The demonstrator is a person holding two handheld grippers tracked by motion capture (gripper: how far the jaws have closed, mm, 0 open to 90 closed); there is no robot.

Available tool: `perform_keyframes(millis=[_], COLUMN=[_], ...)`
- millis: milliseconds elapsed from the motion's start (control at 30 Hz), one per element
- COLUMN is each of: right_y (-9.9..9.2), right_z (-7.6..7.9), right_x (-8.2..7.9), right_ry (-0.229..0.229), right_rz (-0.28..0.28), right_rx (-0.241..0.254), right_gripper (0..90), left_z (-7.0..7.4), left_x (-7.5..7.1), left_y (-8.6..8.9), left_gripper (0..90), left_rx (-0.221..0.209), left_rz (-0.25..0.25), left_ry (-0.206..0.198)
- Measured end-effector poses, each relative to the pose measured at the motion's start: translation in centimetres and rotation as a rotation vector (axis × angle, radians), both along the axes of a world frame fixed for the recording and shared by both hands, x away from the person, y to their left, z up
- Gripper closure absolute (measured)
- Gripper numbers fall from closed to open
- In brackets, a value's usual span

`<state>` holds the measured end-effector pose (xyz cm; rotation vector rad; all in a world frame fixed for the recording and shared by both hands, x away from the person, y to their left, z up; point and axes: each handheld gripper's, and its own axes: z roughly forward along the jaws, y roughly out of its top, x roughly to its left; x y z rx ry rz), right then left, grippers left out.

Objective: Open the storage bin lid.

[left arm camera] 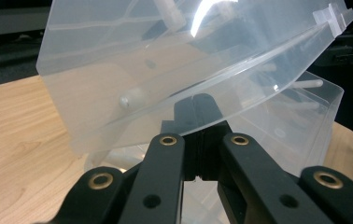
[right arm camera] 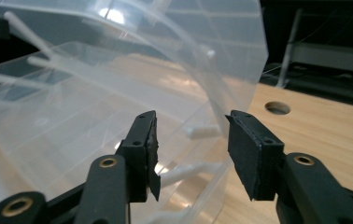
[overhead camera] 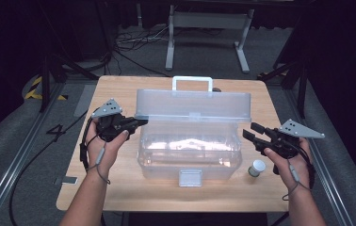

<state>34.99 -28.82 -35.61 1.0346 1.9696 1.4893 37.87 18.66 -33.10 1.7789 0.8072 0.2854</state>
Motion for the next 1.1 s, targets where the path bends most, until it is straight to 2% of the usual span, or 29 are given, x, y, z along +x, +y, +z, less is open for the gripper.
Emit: perform_keyframes(millis=[200,300,500,633,967,1033,1100], right_y=[0.6,0.9,1.7,2.1,2.8,3.1,3.3], right_z=[0.3,0.4,0.3,0.2,0.3,0.4,0.6], right_x=[0.6,1.2,2.2,2.9,4.1,4.2,4.3], right_ry=[-0.06,-0.035,-0.018,-0.002,-0.019,-0.013,-0.025], right_rz=[-0.073,-0.071,-0.075,-0.075,-0.103,-0.1,-0.106], right_rx=[0.051,0.061,0.024,0.033,-0.011,-0.005,-0.025], right_gripper=[50.3,48.5,46.1,45.1,44.2,44.2,44.3], left_z=[0.1,0.3,0.4,0.5,0.4,0.4,0.4], left_x=[0.2,0.3,0.5,0.6,0.5,0.5,0.5], left_y=[0.1,0.1,0.0,0.0,-0.1,0.0,0.0], left_gripper=[89.5,89.5,89.4,89.4,89.2,89.1,89.1], left_rx=[0.012,0.022,0.027,0.023,0.019,0.016,0.015], left_rz=[-0.007,-0.016,-0.014,-0.015,-0.009,-0.011,-0.011], left_ry=[-0.013,-0.01,-0.023,-0.023,-0.026,-0.024,-0.023])
